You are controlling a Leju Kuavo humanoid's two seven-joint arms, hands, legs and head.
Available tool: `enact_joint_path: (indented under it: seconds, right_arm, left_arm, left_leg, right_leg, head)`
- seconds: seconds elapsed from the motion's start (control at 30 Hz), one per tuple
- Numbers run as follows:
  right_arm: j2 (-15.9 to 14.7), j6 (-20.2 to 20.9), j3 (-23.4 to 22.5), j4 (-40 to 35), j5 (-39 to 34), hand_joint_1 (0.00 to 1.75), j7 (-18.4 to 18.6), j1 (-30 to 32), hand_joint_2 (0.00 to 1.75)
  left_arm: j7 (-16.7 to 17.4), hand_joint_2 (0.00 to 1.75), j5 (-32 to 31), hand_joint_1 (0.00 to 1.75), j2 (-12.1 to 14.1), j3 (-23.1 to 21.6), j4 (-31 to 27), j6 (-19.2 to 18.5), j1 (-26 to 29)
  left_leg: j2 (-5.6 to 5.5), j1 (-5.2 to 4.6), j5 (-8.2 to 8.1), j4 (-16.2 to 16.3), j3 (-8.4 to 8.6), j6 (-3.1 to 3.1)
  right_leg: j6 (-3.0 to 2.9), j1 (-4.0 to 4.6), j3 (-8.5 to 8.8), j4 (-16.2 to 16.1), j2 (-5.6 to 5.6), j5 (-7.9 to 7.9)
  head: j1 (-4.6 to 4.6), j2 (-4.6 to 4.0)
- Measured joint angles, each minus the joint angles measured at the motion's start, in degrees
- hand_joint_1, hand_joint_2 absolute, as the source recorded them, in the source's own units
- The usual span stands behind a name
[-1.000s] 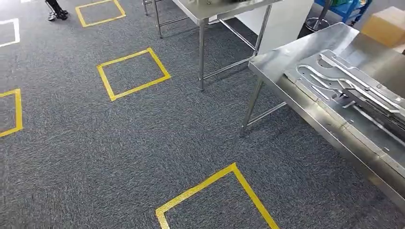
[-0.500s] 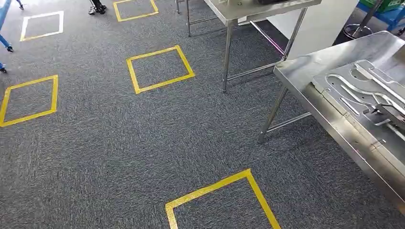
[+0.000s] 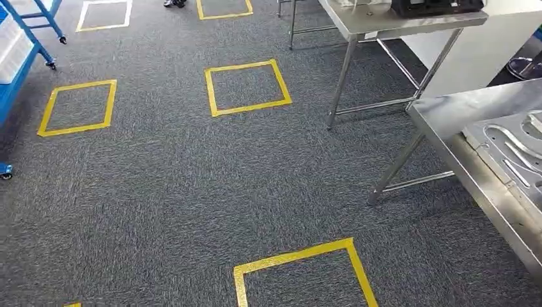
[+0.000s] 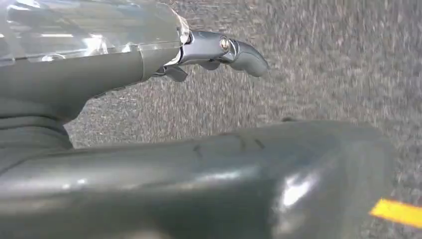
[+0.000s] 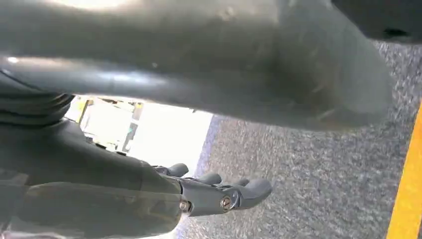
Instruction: Take the parts from the cabinet and place them on the table.
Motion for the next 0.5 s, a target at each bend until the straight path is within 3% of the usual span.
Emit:
enact_joint_path:
  seconds: [0.07, 0.1, 0.13, 0.17, 0.23, 0.27, 0.3, 0.4, 0.43, 0.47, 0.5]
  right_arm:
    - [0.0, 0.04, 0.0, 0.02, 0.0, 0.0, 0.02, 0.33, 0.0]
    - [0.02, 0.07, 0.0, 0.02, 0.0, 0.0, 0.04, 0.37, 0.0]
    - [0.02, 0.07, 0.0, 0.02, 0.0, 0.0, 0.11, 0.39, 0.0]
    - [0.02, 0.07, 0.0, 0.02, 0.02, 0.0, 0.17, 0.41, 0.0]
    - [0.0, 0.04, 0.0, 0.02, 0.04, 0.0, 0.2, 0.41, 0.0]
    - [-0.02, 0.04, 0.0, 0.02, 0.07, 0.0, 0.2, 0.52, 0.0]
    - [-0.02, 0.02, -0.02, 0.07, 0.11, 0.0, 0.22, 0.69, 0.0]
    - [-0.02, 0.0, -0.02, 0.04, 0.11, 0.0, 0.2, 0.11, 0.0]
    - [0.0, 0.02, -0.02, 0.02, 0.11, 0.0, 0.2, -0.09, 0.0]
    - [0.18, 0.02, -0.02, 0.02, 0.11, 0.0, 0.2, -0.15, 0.0]
    - [0.15, 0.02, -0.02, 0.02, 0.11, 0.0, 0.22, 0.02, 0.0]
  left_arm:
    - [-0.04, 0.0, -0.07, 0.0, 0.0, -0.02, 0.0, 0.0, -0.16]
    - [-0.07, 0.0, -0.09, 0.0, 0.02, -0.04, 0.0, -0.02, -0.14]
    - [-0.11, 0.0, -0.09, 0.0, 0.02, -0.02, 0.0, -0.02, -0.1]
    - [-0.2, 0.0, -0.09, 0.0, 0.02, -0.02, 0.0, -0.02, -0.08]
    - [-0.22, 0.0, -0.09, 0.0, 0.02, -0.02, 0.0, 0.0, -0.12]
    - [-0.22, 0.0, -0.09, 0.0, 0.02, -0.02, 0.0, 0.0, -0.1]
    - [-0.24, 0.0, -0.09, 0.0, 0.04, -0.04, 0.0, 0.0, -0.24]
    - [-0.28, 0.0, -0.11, 0.0, 0.04, -0.02, 0.0, 0.04, -0.06]
    - [-0.28, 0.0, -0.09, 0.0, 0.07, -0.02, 0.0, 0.04, 0.02]
    - [-0.28, 0.0, -0.11, 0.0, 0.15, -0.02, 0.0, 0.07, 0.04]
    - [-0.31, 0.0, -0.09, 0.0, 0.15, -0.02, 0.0, 0.09, -0.05]
  left_leg:
    - [-1.09, -0.16, 0.1, 0.03, -0.25, 0.19]
    - [-1.85, -0.26, 0.12, 0.1, -0.36, 0.21]
    - [-2.58, -0.27, 0.11, 0.21, -0.41, 0.21]
    - [-3.34, -0.27, 0.09, 0.33, -0.37, 0.19]
    - [-4.98, -0.18, -0.08, 0.68, -0.26, -0.07]
    - [-5.63, -0.12, -0.21, 0.91, -0.47, -0.29]
    - [-6.1, -0.49, -0.4, 1.43, -0.8, -0.71]
    - [-7.53, -0.08, -0.02, 1.03, -1.28, -1.71]
    - [-8.12, -0.2, -0.08, 1.1, -1.4, -2.15]
    - [-6.62, -0.04, -0.69, 1.99, -1.49, -2.24]
    - [-3.8, -0.26, -2.55, 4.53, -2.73, -2.41]
  right_leg:
    - [-0.03, 0.0, -4.04, 8.46, 1.25, -4.28]
    - [-0.01, 0.0, -6.26, 12.75, 1.41, -5.56]
    - [-0.04, 0.0, -6.97, 13.88, 1.42, -5.08]
    - [-0.08, -0.03, -6.38, 12.31, 1.45, -3.33]
    - [-0.22, -0.22, -2.25, 3.11, 2.26, 2.37]
    - [-0.32, -0.46, -0.23, -1.65, 4.49, 4.31]
    - [-0.29, -0.41, 0.13, -2.92, 6.1, 3.35]
    - [-1.11, 0.04, 0.07, -2.8, 4.54, 3.61]
    - [-1.57, -0.33, 0.27, -3.31, 3.89, 3.84]
    - [-2.06, -0.4, 0.51, -3.64, 2.89, 4.04]
    - [-2.67, -0.3, 0.54, -3.77, 2.32, 3.96]
  head:
    - [0.0, 0.0]
    - [0.0, 0.0]
    - [0.0, 0.0]
    - [0.0, 0.0]
    - [0.0, 0.0]
    - [0.0, 0.0]
    - [0.0, 0.0]
    - [-0.02, 0.0]
    - [-0.04, 0.0]
    - [-0.02, 0.0]
    - [-0.11, 0.0]
